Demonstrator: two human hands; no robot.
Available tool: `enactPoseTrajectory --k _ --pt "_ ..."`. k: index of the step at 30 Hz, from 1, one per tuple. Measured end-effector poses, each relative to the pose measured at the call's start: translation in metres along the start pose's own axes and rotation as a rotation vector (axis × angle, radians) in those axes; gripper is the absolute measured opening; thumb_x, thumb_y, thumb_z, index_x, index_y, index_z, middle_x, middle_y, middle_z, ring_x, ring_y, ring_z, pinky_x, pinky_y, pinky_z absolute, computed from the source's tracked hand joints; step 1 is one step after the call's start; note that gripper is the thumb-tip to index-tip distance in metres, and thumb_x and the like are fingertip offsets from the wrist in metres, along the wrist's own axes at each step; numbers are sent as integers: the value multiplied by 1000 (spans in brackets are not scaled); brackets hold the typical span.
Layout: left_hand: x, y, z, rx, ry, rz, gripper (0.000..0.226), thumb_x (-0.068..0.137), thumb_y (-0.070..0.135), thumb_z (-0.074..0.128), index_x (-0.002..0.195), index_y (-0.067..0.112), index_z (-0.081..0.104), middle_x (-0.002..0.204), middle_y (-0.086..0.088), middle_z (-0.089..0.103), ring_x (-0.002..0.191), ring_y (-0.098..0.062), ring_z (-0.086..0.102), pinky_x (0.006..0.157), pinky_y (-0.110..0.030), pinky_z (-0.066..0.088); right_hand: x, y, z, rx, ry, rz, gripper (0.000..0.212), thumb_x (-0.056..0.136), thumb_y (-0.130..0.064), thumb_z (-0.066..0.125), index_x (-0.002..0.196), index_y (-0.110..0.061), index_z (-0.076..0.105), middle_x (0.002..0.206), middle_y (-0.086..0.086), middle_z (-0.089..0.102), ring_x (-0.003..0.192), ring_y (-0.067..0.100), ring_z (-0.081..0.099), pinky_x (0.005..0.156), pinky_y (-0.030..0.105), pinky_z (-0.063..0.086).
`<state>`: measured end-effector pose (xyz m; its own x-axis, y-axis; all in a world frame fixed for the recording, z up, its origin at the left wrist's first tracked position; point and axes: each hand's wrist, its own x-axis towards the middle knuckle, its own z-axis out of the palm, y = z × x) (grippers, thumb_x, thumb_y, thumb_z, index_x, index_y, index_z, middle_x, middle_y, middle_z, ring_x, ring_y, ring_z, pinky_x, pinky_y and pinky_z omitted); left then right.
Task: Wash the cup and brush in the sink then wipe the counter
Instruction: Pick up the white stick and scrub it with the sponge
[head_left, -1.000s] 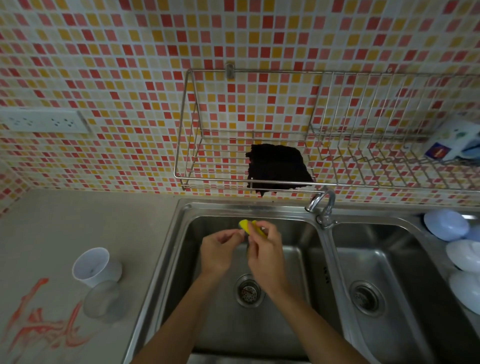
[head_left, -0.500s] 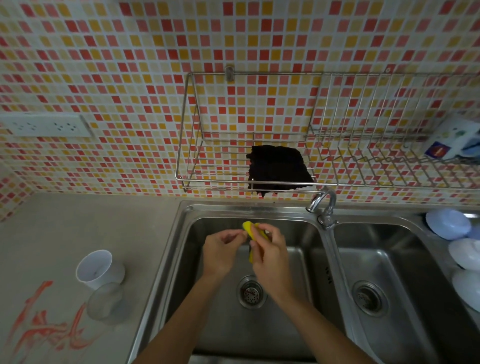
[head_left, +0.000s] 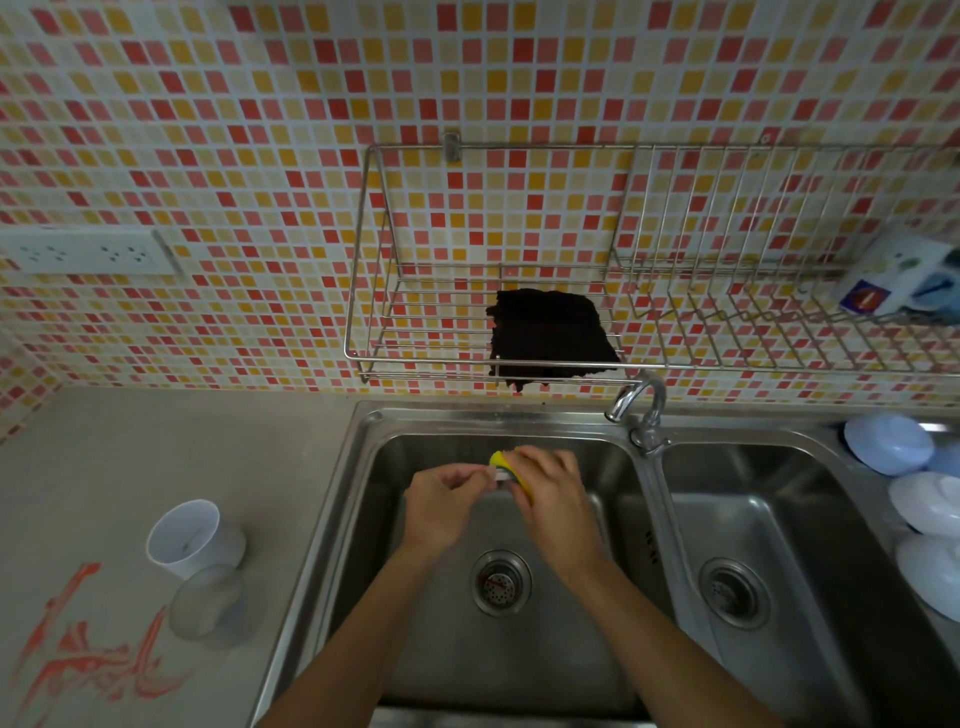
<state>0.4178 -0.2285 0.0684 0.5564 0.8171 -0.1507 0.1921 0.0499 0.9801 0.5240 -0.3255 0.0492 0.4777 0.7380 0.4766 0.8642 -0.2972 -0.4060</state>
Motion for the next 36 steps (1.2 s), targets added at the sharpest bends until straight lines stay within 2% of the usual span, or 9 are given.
enactPoseTrajectory --k 3,5,9,13,16,19,23,29,36 --pt "-1 -1 -2 76 -28 62 7 83 16 72 86 16 77 78 4 75 71 0 67 76 -22 52 7 4 -6 -111 16 -173 18 73 -19 76 91 -17 71 87 -5 69 84 11 41 66 27 54" --pt "-1 -2 -6 265 -60 207 14 80 24 75 93 21 76 86 12 74 79 3 68 77 -15 52 10 5 -10 -176 -30 -231 27 62 -17 86 85 -18 72 82 -7 69 81 9 39 62 24 53" --pt "5 -3 -13 566 -158 523 24 80 17 74 102 25 74 92 8 75 85 0 63 76 -11 48 12 11 -9 -125 -222 -183 20 75 -22 78 93 -19 70 81 -9 69 79 12 42 62 23 50" --pt "8 3 -12 613 -114 638 18 80 13 73 96 22 75 83 6 75 77 3 58 70 -2 40 17 6 -20 -16 -260 -60 21 87 -22 66 107 -17 70 80 -1 69 81 19 50 64 28 50" --pt "9 6 -8 558 -57 587 11 84 19 71 94 20 76 79 6 75 65 6 61 66 -9 45 14 -14 -24 27 -184 18 28 91 -18 60 118 -12 63 112 5 67 100 23 50 84 23 42" --pt "10 8 -9 466 -9 514 13 85 17 70 95 18 77 84 7 76 73 2 67 69 -14 50 6 -24 -23 55 -182 -15 43 91 -6 53 134 -10 50 139 6 51 114 26 41 97 24 38" --pt "7 11 -8 448 59 419 13 85 19 70 95 16 77 78 8 73 63 11 60 64 -3 43 9 0 -18 50 -128 80 52 88 2 52 134 -21 51 133 -7 56 107 20 44 92 21 40" --pt "3 11 -1 331 -12 284 18 90 29 64 88 19 78 77 8 75 74 2 69 72 -21 55 -1 -29 -14 154 -15 44 48 84 1 63 130 -12 57 125 -2 62 100 19 46 88 17 39" --pt "8 11 -5 303 102 131 29 91 36 60 81 16 78 68 7 73 67 -3 68 72 -22 52 -1 -15 -18 94 17 65 50 79 -2 72 126 -15 60 122 0 64 92 23 54 75 23 50"
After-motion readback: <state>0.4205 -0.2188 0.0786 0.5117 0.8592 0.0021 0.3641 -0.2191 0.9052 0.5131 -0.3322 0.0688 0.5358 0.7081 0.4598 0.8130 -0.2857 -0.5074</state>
